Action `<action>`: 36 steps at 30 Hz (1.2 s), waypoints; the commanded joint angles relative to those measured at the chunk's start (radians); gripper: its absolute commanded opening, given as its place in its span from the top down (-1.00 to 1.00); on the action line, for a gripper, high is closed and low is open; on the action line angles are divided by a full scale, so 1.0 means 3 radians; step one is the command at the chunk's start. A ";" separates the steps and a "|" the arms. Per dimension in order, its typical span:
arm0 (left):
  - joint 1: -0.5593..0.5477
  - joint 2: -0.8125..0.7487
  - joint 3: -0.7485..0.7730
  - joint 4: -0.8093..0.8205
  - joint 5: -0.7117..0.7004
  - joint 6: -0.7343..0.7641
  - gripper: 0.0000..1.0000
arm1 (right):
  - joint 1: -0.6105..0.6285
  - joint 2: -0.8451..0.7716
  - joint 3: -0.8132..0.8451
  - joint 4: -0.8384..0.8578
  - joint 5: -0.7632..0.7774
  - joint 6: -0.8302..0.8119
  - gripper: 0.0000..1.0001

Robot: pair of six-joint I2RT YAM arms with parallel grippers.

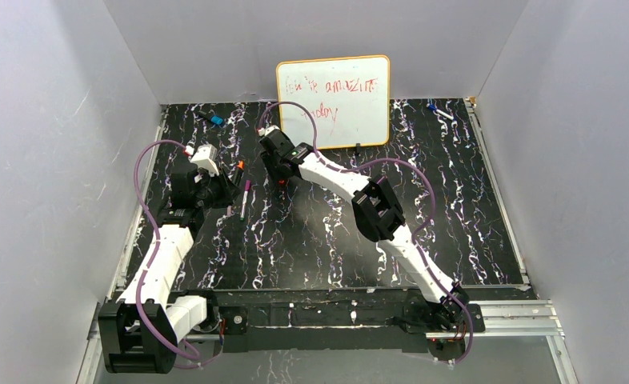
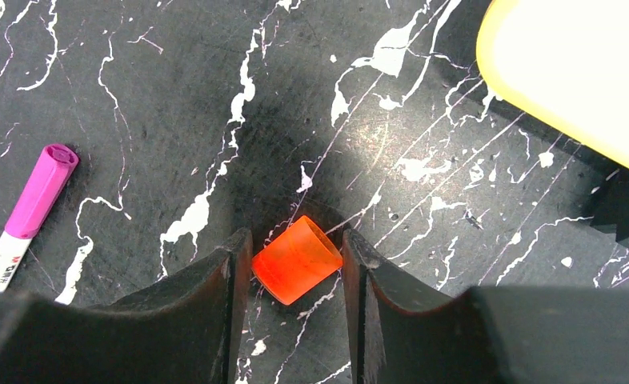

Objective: Insert the pens into the pen caps

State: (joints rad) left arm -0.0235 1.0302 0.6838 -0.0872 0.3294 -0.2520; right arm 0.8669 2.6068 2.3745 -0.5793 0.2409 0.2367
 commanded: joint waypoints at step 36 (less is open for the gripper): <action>-0.0055 -0.0100 0.0087 -0.0001 0.0037 0.0022 1.00 | -0.0698 -0.1165 -0.1438 -0.1146 0.1442 0.3787 0.26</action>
State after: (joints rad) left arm -0.0334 1.0302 0.6838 -0.0868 0.3294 -0.2470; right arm 0.6647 2.2730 1.9511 -0.8234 0.6125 1.1595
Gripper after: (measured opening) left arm 0.160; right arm 0.497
